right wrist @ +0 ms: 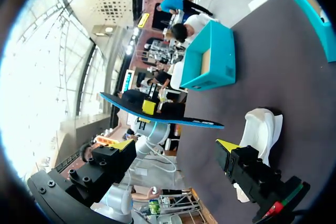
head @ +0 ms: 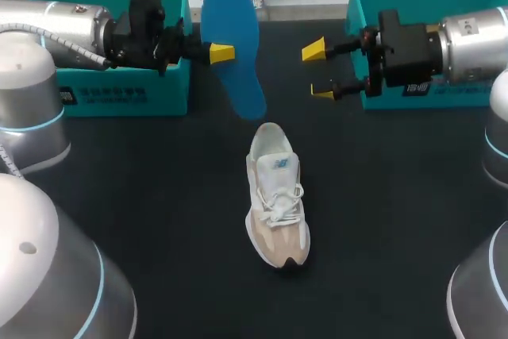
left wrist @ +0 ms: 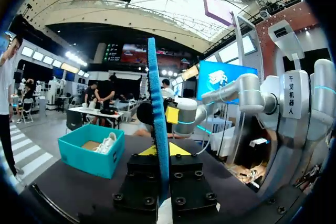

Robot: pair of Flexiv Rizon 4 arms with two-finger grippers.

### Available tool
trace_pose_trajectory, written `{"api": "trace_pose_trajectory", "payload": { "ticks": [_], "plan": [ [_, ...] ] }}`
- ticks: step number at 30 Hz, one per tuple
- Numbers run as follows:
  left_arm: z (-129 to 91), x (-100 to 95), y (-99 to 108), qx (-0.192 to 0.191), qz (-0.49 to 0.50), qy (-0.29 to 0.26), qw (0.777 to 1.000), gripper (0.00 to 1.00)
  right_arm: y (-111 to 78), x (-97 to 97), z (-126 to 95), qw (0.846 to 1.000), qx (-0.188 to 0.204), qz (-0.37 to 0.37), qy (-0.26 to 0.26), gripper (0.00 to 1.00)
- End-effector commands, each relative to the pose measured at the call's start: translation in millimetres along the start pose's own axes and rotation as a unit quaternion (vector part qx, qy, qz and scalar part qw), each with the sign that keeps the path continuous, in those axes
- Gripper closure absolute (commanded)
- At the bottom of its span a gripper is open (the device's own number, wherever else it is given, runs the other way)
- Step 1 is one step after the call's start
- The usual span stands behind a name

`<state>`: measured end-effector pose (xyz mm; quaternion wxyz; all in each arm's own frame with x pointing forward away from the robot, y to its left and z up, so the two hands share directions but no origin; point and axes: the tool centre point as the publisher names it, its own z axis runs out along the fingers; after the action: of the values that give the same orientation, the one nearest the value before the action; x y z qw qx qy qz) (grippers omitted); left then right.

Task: Take the shoe out of the shoebox, open the shoe tongue, remove and reinsert the insole, then place the shoe into the shoebox

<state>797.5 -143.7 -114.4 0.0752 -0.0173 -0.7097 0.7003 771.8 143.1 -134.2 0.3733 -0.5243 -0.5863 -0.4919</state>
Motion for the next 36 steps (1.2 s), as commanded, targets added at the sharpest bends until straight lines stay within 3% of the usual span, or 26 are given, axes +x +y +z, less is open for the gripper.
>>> {"api": "trace_pose_trajectory", "payload": {
  "ticks": [1, 5, 8, 9, 10, 13, 18, 19, 23, 24, 26, 27, 28, 30, 33, 36],
  "plan": [
    [1, 4.4, 2, 0.016, 0.21, -0.016, 0.977, 1.0, 0.7, -0.1, 2, 1.0, 0.0, 0.0, 0.0, 0.0],
    [1, 4.4, 2, 0.016, 0.21, -0.016, 0.977, 1.0, 0.7, -0.1, 2, 1.0, 0.0, 0.0, 0.0, 0.0],
    [2, -0.1, 5, 0.034, 0.299, -0.029, 0.953, 1.0, 0.7, -0.1, 2, 1.0, 0.0, 0.0, 0.0, 0.0],
    [2, -1.3, 8, 0.031, 0.363, -0.02, 0.931, 1.0, 0.7, -0.1, 2, 1.0, 0.0, 0.0, 0.0, 0.0],
    [2, -3.7, 8, 0.033, 0.375, -0.042, 0.925, 1.0, 0.7, -0.1, 2, 1.0, 0.0, 0.0, 0.0, 0.0],
    [1, -6.6, 15, 0.005, 0.507, -0.034, 0.862, 1.0, 0.7, -0.1, 2, 1.0, 0.0, 0.0, 0.0, 0.0],
    [0, -2.9, 19, -0.001, 0.622, -0.023, 0.783, 1.0, 0.7, -0.1, 2, 1.0, 0.0, 0.0, 0.0, 0.0],
    [-1, -2.8, 21, -0.01, 0.659, -0.015, 0.752, 1.0, 0.7, -0.1, 2, 1.0, 0.0, 0.0, 0.0, 0.0],
    [-2, -0.8, 22, -0.034, 0.72, -0.005, 0.693, 1.0, 0.7, -0.1, 2, 1.0, 0.0, 0.0, 0.0, 0.0],
    [-2, -0.4, 23, -0.039, 0.724, -0.005, 0.688, 1.0, 0.7, -0.1, 2, 1.0, 0.0, 0.0, 0.0, 0.0],
    [-3, -0.8, 25, -0.068, 0.763, 0.01, 0.643, 1.0, 0.7, -0.1, 2, 1.0, 0.0, 0.0, 0.0, 0.0],
    [-3, -0.5, 25, -0.068, 0.758, -0.006, 0.649, 1.0, 0.7, -0.1, 2, 1.0, 0.0, 0.0, 0.0, 0.0],
    [-3, -0.6, 24, -0.079, 0.782, 0.003, 0.618, 1.0, 0.7, -0.1, 2, 1.0, 0.0, 0.0, 0.0, 0.0],
    [-2, -0.4, 24, -0.075, 0.8, -0.005, 0.595, 1.0, 0.7, -0.1, 2, 1.0, 0.0, 0.0, 0.0, 0.0],
    [-1, -4.1, 25, -0.06, 0.844, -0.024, 0.533, 1.0, 0.7, -0.1, 2, 1.0, 0.0, 0.0, 0.0, 0.0],
    [-1, -6.5, 22, -0.049, 0.848, -0.057, 0.525, 1.0, 0.7, -0.1, 2, 1.0, 0.0, 0.0, 0.0, 0.0]
  ]
}}
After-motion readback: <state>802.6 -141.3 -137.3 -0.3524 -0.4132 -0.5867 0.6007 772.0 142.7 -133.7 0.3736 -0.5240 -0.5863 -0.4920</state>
